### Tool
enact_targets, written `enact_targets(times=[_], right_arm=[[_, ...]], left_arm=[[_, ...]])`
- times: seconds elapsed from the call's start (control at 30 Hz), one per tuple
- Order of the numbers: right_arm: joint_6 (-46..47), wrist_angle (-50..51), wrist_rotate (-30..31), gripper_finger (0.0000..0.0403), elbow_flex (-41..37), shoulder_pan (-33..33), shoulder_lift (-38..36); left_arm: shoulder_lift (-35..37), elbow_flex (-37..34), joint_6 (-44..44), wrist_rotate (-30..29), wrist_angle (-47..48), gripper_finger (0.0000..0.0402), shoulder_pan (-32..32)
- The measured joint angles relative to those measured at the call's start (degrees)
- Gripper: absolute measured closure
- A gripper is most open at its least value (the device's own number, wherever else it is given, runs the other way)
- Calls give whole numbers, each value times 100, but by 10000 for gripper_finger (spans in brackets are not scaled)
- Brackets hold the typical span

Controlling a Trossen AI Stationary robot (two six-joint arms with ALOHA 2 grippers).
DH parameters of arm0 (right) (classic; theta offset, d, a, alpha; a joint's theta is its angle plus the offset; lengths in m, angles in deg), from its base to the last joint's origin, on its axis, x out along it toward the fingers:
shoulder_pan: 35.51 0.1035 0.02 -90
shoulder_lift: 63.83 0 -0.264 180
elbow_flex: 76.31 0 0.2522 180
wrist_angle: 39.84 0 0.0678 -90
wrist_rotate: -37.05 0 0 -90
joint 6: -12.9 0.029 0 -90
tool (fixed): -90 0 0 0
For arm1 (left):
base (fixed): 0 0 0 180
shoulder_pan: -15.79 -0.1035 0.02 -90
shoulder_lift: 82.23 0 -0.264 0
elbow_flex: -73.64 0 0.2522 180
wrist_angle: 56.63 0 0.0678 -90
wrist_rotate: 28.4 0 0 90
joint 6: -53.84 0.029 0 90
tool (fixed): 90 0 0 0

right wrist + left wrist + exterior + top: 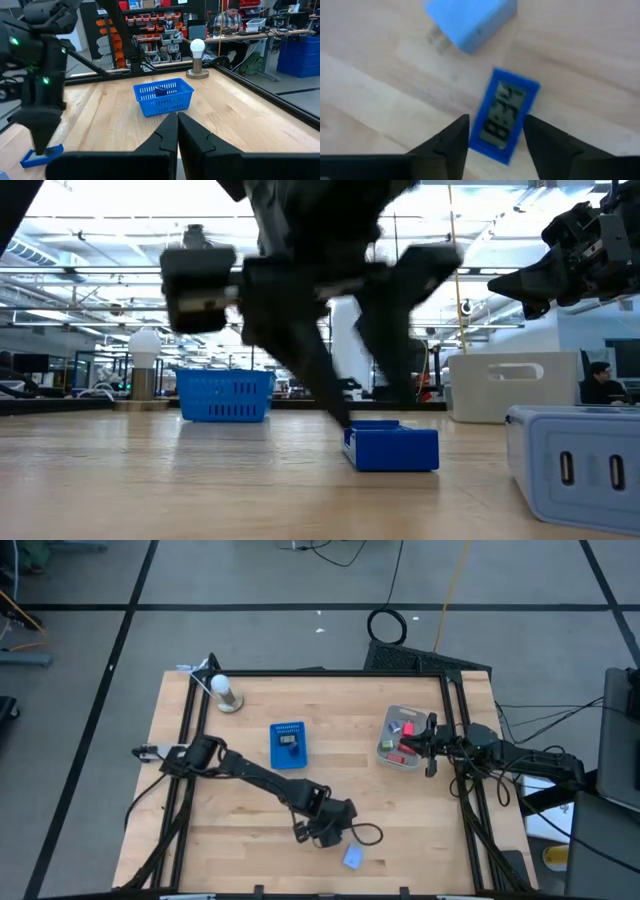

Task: Pick & Place Office items
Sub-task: Put the blue digital clock into the blue bin

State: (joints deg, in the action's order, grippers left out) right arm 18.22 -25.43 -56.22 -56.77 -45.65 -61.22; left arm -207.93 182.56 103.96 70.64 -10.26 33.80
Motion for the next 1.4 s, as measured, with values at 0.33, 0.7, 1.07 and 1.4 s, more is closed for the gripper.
enact_targets(times=[0.33, 0.7, 1.07, 1.4], right_arm=[[17, -4, 1, 401, 4, 0, 116], [41, -2, 1, 401, 4, -1, 165], [105, -33, -2, 401, 4, 0, 166], [107, -90, -5, 401, 0, 0, 168]], left_arm=[[-112, -5, -966, -18, -26, 353, -384], [-72, -5, -2669, -625, 1018, 393, -883], [-84, -19, -3225, -758, 1710, 383, -649], [264, -9, -3408, -839, 1933, 367, -352]])
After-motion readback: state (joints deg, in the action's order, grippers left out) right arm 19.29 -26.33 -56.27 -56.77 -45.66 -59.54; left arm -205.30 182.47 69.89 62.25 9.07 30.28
